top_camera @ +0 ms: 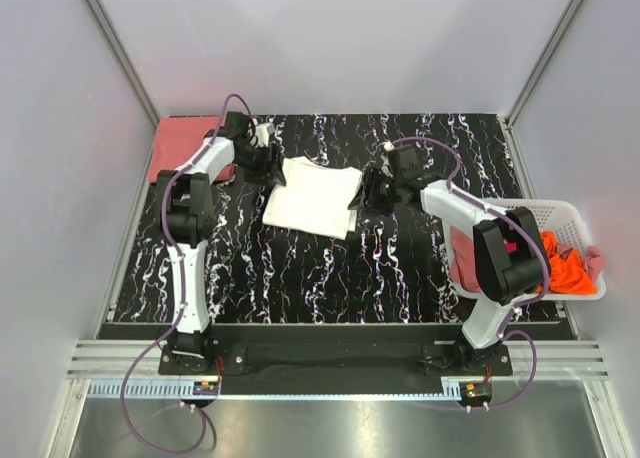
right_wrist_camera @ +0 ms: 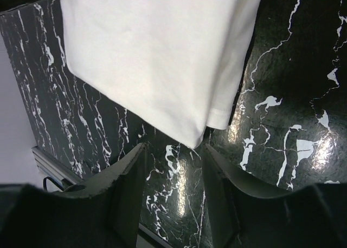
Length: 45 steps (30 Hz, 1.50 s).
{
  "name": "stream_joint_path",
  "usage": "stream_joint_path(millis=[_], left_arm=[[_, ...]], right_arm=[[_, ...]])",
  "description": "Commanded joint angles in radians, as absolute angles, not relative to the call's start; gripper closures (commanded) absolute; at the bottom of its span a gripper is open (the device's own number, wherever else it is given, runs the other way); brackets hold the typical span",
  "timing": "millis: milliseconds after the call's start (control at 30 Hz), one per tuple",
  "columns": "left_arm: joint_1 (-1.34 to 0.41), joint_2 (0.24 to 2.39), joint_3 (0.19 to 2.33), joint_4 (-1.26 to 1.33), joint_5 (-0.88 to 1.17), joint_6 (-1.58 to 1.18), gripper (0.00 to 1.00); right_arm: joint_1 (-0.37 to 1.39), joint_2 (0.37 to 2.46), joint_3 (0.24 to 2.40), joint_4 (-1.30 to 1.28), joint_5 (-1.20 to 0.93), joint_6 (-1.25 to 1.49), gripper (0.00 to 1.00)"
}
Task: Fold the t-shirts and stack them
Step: Neatly place the folded tshirt to the corner
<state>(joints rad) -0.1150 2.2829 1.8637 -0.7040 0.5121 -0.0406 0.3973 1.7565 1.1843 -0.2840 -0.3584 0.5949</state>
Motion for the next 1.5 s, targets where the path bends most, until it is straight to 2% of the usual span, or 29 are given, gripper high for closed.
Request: stream_joint_path(millis=[0,200,533,633,667,700,800,1100,1267,1467], left_arm=[[-0.107,2.307,1.922,-0.695,0.572,-0.029,0.32],[-0.112,2.367,1.922,-0.677,0.583,-0.058,0.33],[-0.137,2.419,1.934,-0.660,0.624,-0.126,0.43],[-0.147,2.416,1.919,-0.657,0.615,-0.141,0.57],[-0.152,2.415,1.916,-0.655,0.618,-0.138,0.66],[-0.161,2.408,1.913,-0.653,0.609,-0.143,0.81],[-0.179,2.335,1.899,-0.647,0.572,-0.163,1.00],[-0.204,2.076,1.861,-0.712,0.281,-0.196,1.00],[-0.207,2.005,1.845,-0.721,0.167,-0.170,1.00],[-0.204,1.990,1.930,-0.741,-0.004,-0.086,1.00]], right_arm=[[0.399,1.692,1.223,-0.296,-0.361,0.583,0.49],[0.399,1.678,1.233,-0.302,-0.365,0.589,0.49],[0.400,1.661,1.224,-0.310,-0.367,0.592,0.50],[0.399,1.649,1.221,-0.310,-0.367,0.591,0.50],[0.399,1.641,1.220,-0.311,-0.367,0.589,0.49],[0.400,1.635,1.218,-0.313,-0.365,0.589,0.49],[0.399,1.625,1.207,-0.313,-0.365,0.583,0.50],[0.400,1.595,1.203,-0.308,-0.377,0.594,0.50],[0.399,1.577,1.204,-0.310,-0.394,0.589,0.50],[0.400,1.569,1.223,-0.304,-0.411,0.584,0.49]])
